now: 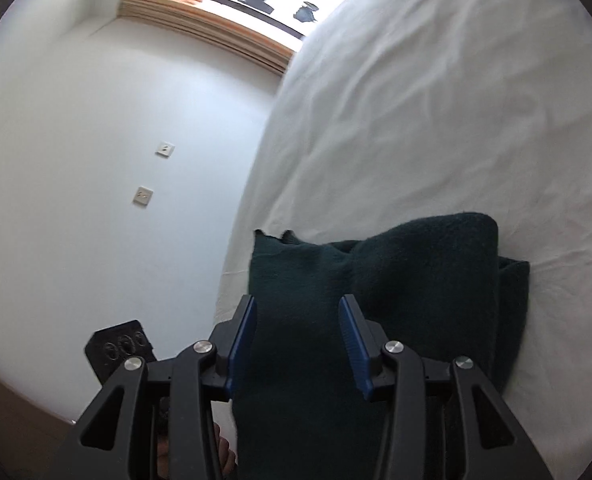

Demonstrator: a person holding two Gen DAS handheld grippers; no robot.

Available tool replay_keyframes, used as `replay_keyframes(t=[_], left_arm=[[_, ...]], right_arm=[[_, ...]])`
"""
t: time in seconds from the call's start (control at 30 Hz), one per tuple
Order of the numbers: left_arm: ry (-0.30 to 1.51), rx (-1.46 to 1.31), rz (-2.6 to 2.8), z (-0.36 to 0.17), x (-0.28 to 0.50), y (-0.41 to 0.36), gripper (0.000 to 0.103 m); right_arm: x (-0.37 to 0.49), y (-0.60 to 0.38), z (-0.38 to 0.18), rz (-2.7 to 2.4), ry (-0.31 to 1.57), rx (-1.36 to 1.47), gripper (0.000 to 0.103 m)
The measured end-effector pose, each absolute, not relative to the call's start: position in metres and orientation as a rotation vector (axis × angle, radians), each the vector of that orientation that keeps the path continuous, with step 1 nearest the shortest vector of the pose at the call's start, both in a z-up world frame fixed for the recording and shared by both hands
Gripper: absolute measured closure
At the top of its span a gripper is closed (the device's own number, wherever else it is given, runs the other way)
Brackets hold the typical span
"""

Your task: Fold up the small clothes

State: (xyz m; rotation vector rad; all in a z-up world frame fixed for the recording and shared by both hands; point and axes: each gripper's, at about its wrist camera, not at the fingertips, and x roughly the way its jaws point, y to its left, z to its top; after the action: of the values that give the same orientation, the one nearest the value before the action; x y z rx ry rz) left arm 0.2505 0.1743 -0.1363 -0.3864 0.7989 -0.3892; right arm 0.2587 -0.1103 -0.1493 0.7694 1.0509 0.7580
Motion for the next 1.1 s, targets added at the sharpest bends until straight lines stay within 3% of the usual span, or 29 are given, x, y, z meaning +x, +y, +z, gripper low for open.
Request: replay_keyframes(t=[0.3, 0.7, 0.77, 0.8, 0.83, 1.0, 1.07, 1.1], left_arm=[[0.821, -0.369, -0.370, -0.172, 0.291, 0.174, 0.040], [0.792, -0.478, -0.430, -0.191, 0.304, 0.195, 0.040], [0.788, -0.477, -0.397, -0.188, 0.300, 0.197, 0.040], [0.783, -0.469, -0.379, -0.185, 0.295, 0.197, 0.040], [0.780, -0.460, -0.365, -0.182, 0.292, 0.196, 0.040], [0.755, -0.369, -0.308, -0.166, 0.268, 0.185, 0.040], [0.772, -0.306, -0.279, -0.170, 0.265, 0.178, 0.040], [0.772, -0.288, -0.275, -0.170, 0.264, 0.176, 0.040]], right_arm=[[0.275, -0.153, -0.211, 0.699, 1.058, 0.989, 0.103], [0.257, -0.160, -0.201, 0.650, 1.013, 0.975, 0.102], [0.244, -0.161, -0.182, 0.636, 1.003, 0.924, 0.088], [0.233, -0.157, -0.167, 0.649, 0.989, 0.886, 0.072], [0.223, -0.153, -0.157, 0.668, 0.975, 0.857, 0.063], [0.172, -0.118, -0.131, 0.817, 0.943, 0.732, 0.050], [0.168, -0.112, -0.148, 0.787, 0.986, 0.729, 0.051], [0.168, -0.114, -0.157, 0.776, 0.998, 0.752, 0.058]])
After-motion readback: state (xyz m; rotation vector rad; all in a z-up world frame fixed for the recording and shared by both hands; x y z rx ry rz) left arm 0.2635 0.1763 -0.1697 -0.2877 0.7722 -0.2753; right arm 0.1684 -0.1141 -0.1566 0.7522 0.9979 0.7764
